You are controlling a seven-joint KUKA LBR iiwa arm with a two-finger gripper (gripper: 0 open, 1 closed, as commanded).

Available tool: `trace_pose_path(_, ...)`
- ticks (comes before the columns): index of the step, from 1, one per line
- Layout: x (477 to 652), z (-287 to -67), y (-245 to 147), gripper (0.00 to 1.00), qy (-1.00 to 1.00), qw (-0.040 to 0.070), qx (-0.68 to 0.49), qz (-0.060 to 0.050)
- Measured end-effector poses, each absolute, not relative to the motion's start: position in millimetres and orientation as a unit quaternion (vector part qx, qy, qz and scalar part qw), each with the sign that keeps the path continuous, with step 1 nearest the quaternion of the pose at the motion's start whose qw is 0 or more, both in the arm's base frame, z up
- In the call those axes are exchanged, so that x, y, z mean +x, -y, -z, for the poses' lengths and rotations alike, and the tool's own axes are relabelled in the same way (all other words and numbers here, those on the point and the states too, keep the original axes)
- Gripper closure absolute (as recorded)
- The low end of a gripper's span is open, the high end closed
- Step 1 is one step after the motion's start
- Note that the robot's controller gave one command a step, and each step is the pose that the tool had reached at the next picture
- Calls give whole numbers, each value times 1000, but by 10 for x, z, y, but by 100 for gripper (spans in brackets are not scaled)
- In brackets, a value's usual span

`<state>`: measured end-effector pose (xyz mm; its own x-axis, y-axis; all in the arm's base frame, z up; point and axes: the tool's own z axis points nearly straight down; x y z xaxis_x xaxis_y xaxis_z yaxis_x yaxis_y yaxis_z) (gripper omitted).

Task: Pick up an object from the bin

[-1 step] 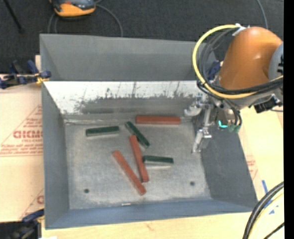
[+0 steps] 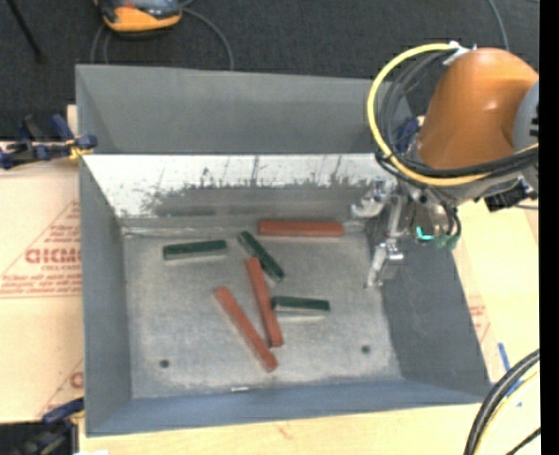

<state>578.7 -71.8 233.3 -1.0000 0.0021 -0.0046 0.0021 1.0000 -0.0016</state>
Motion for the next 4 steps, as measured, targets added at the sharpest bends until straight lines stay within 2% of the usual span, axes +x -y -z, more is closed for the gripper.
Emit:
trace_pose_path(1,5698,-1896,706,0,-1000,6,3,1)
trace_pose_path(2,5707,-768,652,100,-999,10,38,1)
trace_pose_path(3,5707,-768,652,100,-999,10,37,1)
trace_pose_path(4,5688,-2727,609,100,-1000,1,16,1)
